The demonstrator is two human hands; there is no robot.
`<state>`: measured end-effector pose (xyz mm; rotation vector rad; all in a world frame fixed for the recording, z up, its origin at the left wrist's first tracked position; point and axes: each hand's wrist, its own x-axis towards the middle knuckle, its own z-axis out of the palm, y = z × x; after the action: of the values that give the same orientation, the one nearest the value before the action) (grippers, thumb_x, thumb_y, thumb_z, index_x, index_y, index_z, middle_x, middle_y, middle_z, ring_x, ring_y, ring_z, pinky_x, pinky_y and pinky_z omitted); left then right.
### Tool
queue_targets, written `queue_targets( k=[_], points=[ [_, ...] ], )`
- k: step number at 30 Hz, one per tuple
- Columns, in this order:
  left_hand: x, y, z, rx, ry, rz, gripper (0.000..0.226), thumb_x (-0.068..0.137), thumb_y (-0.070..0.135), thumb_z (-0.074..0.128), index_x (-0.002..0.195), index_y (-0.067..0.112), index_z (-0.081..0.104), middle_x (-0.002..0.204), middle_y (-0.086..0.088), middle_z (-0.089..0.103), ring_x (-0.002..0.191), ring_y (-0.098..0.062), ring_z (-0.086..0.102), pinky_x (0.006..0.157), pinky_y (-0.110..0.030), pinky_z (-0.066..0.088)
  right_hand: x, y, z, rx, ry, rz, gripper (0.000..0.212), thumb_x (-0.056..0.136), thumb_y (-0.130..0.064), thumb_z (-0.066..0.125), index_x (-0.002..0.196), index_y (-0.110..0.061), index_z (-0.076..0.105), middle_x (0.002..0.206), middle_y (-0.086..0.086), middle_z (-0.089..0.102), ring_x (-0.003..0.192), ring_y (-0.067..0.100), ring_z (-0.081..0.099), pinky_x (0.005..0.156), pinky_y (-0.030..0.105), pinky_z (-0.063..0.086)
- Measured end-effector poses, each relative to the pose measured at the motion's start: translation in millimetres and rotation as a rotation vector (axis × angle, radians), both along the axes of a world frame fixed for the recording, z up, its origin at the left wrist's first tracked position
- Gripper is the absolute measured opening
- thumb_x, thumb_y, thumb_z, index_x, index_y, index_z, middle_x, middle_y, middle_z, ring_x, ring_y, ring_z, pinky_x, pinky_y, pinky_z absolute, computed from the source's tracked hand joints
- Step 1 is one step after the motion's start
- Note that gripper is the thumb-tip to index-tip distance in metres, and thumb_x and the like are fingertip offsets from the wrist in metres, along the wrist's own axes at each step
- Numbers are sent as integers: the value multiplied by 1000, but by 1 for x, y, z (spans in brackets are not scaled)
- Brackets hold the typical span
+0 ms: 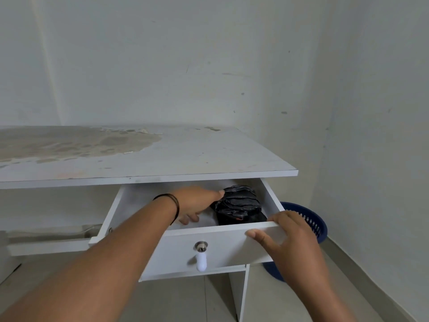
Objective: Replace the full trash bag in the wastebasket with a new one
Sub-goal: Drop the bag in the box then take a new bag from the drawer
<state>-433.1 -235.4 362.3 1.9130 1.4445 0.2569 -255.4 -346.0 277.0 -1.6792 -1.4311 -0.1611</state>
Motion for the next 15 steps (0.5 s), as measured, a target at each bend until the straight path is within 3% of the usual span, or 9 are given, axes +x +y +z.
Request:
queue_targets(
  k=[3,7,12,15],
  points=[
    [11,10,-6,-128,-71,61,69,82,67,44,132,20,45,115,-5,51,96,-20,58,81,-32,48,0,0,-1,-5,3,4,72,59,-78,47,101,-22,63,99,-14,51,91,3,44,77,17,34],
    [19,15,-17,-109,-109,82,64,77,58,62,126,18,51,130,-3,51,101,-20,55,78,-32,49,0,1,-2,6,-1,17,72,60,-77,46,100,-20,63,99,-12,52,91,4,45,77,18,35],
    [30,10,-21,-92,-151,34,46,71,34,78,108,10,65,115,-6,64,100,-20,60,82,-31,53,-1,1,-4,36,12,28,65,61,-75,49,97,-22,61,98,-13,50,90,3,44,71,9,33],
    [37,3,-16,-75,-290,39,31,70,16,79,97,6,68,103,-12,69,97,-26,65,87,-40,55,-4,0,-6,85,37,33,56,61,-72,52,96,-29,52,99,-14,47,89,0,40,71,5,31]
  ],
)
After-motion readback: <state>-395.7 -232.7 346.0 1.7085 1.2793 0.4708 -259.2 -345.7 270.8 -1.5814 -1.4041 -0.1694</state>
